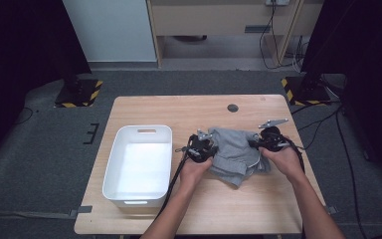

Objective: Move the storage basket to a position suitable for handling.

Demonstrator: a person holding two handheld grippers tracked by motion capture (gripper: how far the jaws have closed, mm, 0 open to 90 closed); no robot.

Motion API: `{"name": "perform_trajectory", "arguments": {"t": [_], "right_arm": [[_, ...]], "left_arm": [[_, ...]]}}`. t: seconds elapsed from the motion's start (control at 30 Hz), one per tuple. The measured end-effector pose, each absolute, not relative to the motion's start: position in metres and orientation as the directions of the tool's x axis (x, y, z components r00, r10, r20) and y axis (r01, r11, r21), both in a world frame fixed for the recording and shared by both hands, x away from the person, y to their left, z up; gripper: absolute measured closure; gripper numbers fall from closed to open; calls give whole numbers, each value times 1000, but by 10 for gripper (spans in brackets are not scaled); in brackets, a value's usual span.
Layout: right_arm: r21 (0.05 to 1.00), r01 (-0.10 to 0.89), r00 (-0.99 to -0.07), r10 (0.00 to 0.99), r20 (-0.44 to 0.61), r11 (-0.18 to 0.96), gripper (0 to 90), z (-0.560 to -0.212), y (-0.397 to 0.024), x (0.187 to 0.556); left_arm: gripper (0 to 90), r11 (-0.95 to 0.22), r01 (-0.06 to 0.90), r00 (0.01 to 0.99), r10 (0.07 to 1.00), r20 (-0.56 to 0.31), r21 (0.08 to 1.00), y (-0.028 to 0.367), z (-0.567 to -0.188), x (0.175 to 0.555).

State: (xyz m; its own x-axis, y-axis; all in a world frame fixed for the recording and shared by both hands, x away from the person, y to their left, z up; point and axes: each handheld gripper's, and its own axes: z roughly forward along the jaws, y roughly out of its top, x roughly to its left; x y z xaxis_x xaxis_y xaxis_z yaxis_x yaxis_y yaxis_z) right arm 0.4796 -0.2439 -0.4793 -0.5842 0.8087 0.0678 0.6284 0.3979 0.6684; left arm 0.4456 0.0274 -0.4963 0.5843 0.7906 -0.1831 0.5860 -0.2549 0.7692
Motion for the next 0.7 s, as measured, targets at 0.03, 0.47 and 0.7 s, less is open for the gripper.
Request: {"name": "perform_trajectory", "arguments": {"t": [0.03,0.47,0.7], "right_arm": [[669,625,-587,807,64,401,751,-479,-244,480],[672,619,-587,808,51,407,752,-464,-241,479],[675,616,-587,808,50,406,752,-460,-241,480]], "left_arm": [[810,-255,584,586,790,-182,771,27,-495,445],[811,-250,566,596,783,-180,786,29,-480,441],[811,-248,556,600,781,-176,794,28,-473,440]]}}
